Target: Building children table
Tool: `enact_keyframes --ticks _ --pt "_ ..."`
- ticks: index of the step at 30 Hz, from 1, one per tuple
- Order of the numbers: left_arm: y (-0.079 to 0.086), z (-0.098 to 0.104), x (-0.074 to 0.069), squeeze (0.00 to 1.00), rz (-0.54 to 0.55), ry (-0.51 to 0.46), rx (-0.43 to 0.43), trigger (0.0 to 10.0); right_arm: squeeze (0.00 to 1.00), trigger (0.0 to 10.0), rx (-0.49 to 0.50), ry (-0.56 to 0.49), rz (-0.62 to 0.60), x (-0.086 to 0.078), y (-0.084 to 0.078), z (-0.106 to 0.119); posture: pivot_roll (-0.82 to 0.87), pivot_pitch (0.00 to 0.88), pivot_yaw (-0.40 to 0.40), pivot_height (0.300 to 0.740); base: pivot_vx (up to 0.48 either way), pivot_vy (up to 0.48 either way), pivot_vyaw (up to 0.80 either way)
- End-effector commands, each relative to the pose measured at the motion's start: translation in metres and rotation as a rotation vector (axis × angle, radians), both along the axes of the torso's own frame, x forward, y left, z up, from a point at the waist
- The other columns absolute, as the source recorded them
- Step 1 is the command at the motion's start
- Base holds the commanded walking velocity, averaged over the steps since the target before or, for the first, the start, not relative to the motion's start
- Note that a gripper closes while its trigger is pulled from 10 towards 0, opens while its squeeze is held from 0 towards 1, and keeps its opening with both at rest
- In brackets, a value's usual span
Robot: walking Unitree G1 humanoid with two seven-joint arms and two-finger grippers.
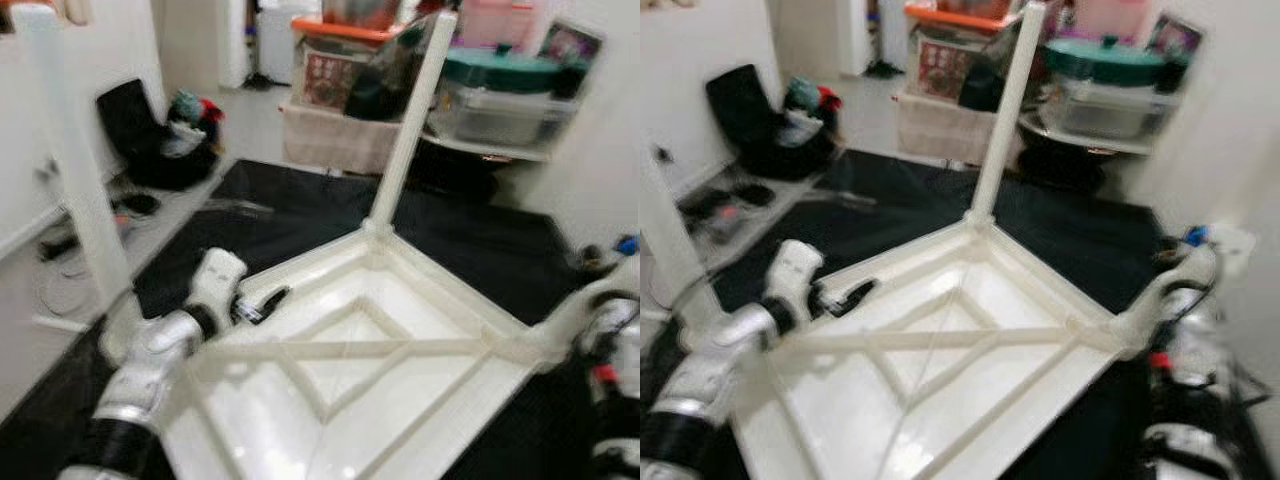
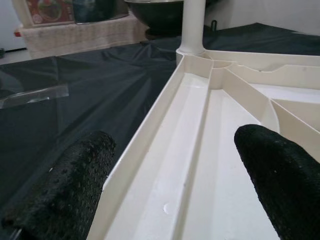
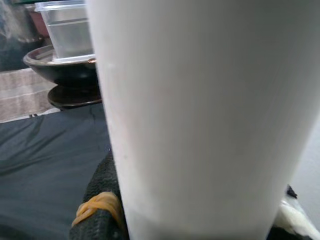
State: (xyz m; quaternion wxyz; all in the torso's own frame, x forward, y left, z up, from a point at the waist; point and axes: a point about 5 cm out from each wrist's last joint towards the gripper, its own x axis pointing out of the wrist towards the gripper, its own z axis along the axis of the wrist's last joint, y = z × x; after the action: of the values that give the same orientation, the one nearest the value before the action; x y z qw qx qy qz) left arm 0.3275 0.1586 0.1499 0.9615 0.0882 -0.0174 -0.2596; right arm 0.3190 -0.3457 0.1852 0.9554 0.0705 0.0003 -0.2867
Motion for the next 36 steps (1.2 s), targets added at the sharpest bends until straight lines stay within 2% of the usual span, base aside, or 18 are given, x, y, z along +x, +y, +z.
enact_keyframes --ticks 1,3,5,6,8,9,13,18,23,24,26,27,36 --pt "-0.007 -0.001 -0.001 0.0 -0.028 0.006 0.001 10.0 0.0 10.0 0.09 0.137 -0.042 -0.013 -0.009 -0.033 0.06 0.0 -0.075 0.74 0.0 0.0 -0.8" --pt "-0.007 -0.002 -0.002 0.0 -0.037 0.007 0.002 10.0 0.0 10.0 0.066 0.102 0.054 -0.009 0.001 -0.026 0.05 0.0 -0.071 0.74 0.0 0.0 -0.8" --pt "-0.007 -0.002 -0.002 0.0 -0.037 0.007 0.002 10.0 0.0 10.0 0.066 0.102 0.054 -0.009 0.001 -0.026 0.05 0.0 -0.071 0.74 0.0 0.0 -0.8" --pt "-0.008 -0.002 -0.002 0.0 -0.043 0.008 0.002 10.0 0.0 10.0 0.046 0.093 0.125 -0.009 0.007 -0.024 0.05 0.0 -0.07 0.74 0.0 0.0 -0.8" --pt "-0.008 -0.002 -0.002 0.0 -0.043 0.008 0.002 10.0 0.0 10.0 0.046 0.093 0.125 -0.009 0.007 -0.024 0.05 0.0 -0.07 0.74 0.0 0.0 -0.8" --pt "-0.008 -0.002 -0.002 0.0 -0.048 0.008 0.003 10.0 0.0 10.0 0.031 0.089 0.173 -0.009 0.012 -0.022 0.05 0.0 -0.067 0.74 0.0 0.0 -0.8" --pt "-0.01 -0.002 -0.002 0.0 -0.058 0.011 0.003 10.0 0.0 10.0 0.023 0.118 0.111 -0.019 -0.001 -0.026 0.04 0.0 -0.065 0.74 0.0 0.0 -0.8" --pt "-0.012 -0.003 -0.003 0.0 -0.076 0.016 0.007 10.0 0.0 10.0 0.027 0.113 0.091 -0.02 -0.001 -0.025 0.05 0.0 -0.065 0.74 0.0 0.0 -0.8" --pt "-0.017 -0.005 -0.008 0.0 -0.124 0.031 0.018 10.0 0.0 10.0 -0.011 0.08 0.203 -0.013 0.019 -0.017 0.05 0.0 -0.067 0.74 0.0 0.0 -0.74" --pt "-0.019 -0.006 -0.01 0.0 -0.138 0.037 0.017 10.0 0.0 10.0 -0.044 0.078 0.26 -0.011 0.027 -0.015 0.05 0.0 -0.067 0.74 0.0 0.0 0.0" --pt "-0.019 -0.006 -0.011 0.0 -0.14 0.037 0.015 10.0 0.0 10.0 -0.051 0.078 0.28 -0.01 0.03 -0.015 0.05 0.0 -0.067 0.74 0.0 0.0 0.0" --pt "-0.019 -0.006 -0.012 0.0 -0.143 0.037 0.012 10.0 0.0 10.0 -0.055 0.076 0.324 -0.009 0.037 -0.014 0.06 0.0 -0.069 0.74 0.0 0.0 0.0" --pt "-0.021 -0.005 -0.012 0.0 -0.138 0.042 -0.022 10.0 0.0 10.0 -0.07 0.078 0.376 -0.009 0.046 -0.011 0.06 0.0 -0.069 0.74 0.0 0.0 0.0"
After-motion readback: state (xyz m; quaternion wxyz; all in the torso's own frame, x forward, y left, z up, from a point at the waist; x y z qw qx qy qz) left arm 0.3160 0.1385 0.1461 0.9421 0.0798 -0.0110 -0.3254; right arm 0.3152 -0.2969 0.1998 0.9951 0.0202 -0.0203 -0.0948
